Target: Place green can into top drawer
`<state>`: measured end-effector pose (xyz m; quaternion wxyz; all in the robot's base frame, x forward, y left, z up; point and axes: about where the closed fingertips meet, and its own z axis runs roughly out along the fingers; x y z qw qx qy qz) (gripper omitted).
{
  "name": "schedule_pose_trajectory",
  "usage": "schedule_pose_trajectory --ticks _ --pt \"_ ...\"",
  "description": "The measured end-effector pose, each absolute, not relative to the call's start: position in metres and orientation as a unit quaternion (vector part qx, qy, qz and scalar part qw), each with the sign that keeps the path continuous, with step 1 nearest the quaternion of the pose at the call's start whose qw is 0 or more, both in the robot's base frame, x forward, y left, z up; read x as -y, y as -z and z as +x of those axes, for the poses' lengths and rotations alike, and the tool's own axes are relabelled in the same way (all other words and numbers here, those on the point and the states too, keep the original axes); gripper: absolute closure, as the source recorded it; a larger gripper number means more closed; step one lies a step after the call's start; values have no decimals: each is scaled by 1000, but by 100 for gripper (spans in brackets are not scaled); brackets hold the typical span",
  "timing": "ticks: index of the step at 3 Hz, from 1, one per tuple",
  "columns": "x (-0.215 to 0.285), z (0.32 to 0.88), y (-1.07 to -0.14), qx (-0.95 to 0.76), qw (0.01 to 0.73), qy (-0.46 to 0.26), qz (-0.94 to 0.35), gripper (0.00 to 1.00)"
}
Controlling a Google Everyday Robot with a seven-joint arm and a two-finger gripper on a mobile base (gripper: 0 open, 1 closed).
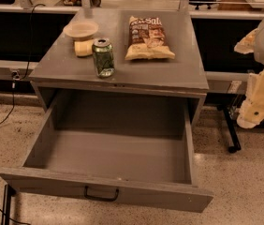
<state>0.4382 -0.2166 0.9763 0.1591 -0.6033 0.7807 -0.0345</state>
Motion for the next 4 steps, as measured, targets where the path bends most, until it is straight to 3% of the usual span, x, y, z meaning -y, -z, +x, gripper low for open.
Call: schedule_pose_trajectory --ticks 2,4 --pt "196 456 -974 -764 168 28 -622 0" --pt "55 548 -971 -673 264 -20 -691 0"
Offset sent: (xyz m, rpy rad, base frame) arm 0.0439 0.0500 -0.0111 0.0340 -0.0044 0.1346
